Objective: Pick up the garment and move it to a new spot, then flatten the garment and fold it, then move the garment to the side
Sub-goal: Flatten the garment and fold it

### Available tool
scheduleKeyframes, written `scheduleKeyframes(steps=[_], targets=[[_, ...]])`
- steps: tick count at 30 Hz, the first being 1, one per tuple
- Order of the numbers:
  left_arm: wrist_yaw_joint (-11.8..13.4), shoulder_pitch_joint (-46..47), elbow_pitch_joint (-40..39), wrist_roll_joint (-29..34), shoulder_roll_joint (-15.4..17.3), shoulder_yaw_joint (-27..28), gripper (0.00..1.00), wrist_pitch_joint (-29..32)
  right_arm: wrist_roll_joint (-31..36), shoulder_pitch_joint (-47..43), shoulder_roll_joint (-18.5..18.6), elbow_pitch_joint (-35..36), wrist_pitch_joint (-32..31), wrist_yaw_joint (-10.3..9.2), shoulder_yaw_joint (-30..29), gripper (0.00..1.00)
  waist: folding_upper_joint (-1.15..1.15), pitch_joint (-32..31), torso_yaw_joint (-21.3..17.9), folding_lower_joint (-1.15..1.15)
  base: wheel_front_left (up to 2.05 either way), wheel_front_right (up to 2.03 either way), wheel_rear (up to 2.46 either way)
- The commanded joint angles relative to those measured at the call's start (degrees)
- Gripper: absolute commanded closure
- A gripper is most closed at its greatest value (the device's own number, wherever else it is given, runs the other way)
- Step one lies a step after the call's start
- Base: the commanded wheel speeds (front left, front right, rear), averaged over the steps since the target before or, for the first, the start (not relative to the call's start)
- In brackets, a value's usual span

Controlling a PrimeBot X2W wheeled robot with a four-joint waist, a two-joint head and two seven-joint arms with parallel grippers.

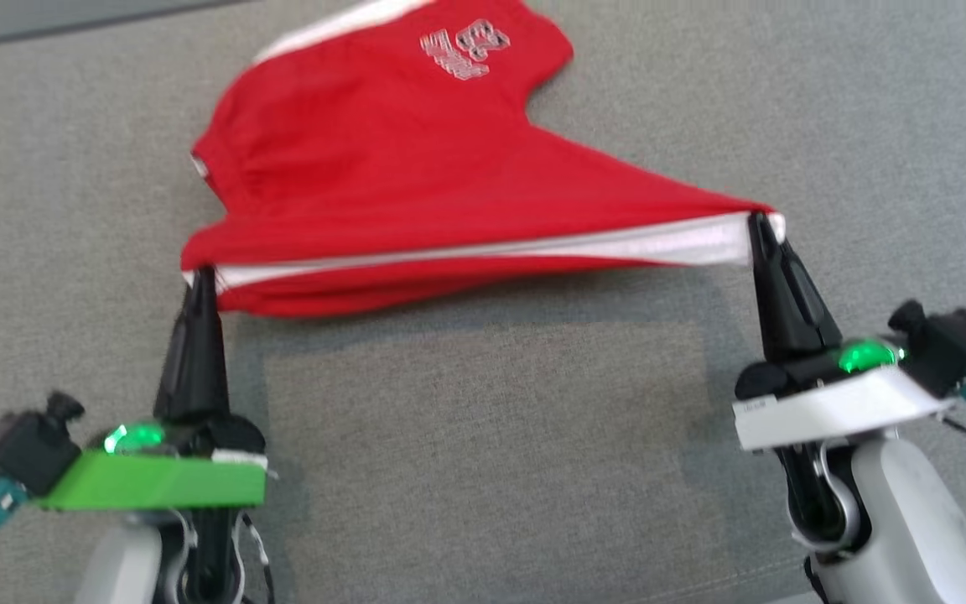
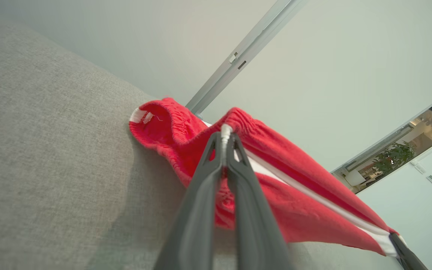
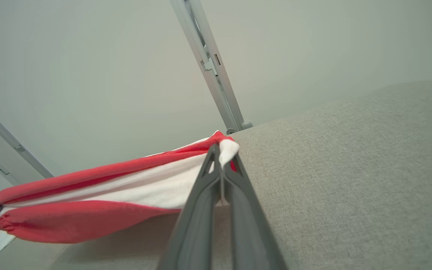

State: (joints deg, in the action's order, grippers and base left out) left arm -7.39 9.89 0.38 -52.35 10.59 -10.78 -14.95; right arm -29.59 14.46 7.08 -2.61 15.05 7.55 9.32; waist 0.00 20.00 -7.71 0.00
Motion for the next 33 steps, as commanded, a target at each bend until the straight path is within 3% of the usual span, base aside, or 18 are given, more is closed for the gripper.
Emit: scheduleKeyframes(steps=[1,8,20,26,33], targets=[[-0.07,-2.74,-1.48,1.15,-0.76,0.87,1.0,-0.33,0.17,-2.52,0.02,1.27,0.18,-0.12,-0.94,1.0,0.0,-4.97,0.7,0.0,0.0,0.0,0.0],[-0.07,-12.86,-8.3,4.05,-3.78,0.66,1.0,-0.33,0.21,-12.32,0.47,6.9,0.18,-0.11,-2.09,1.0,0.0,-10.98,0.83,0.0,0.0,0.0,0.0],[-0.08,-25.93,-17.8,6.33,-3.28,-0.37,1.0,-0.29,2.38,-23.64,1.69,18.91,-3.39,-0.11,-4.36,1.0,0.0,-13.17,1.15,0.0,0.0,0.0,0.0],[-0.01,-23.86,-12.02,5.01,-4.63,-1.58,1.0,-0.27,1.94,-21.0,1.62,15.36,-5.15,-0.11,-3.83,1.0,0.0,-12.62,2.68,0.0,0.0,0.0,0.0],[2.89,-17.63,-2.63,2.36,-6.36,-2.17,1.0,0.85,0.09,-13.11,2.12,3.97,-5.99,-0.12,-4.59,1.0,0.0,-10.51,5.64,0.0,0.0,0.0,0.0]])
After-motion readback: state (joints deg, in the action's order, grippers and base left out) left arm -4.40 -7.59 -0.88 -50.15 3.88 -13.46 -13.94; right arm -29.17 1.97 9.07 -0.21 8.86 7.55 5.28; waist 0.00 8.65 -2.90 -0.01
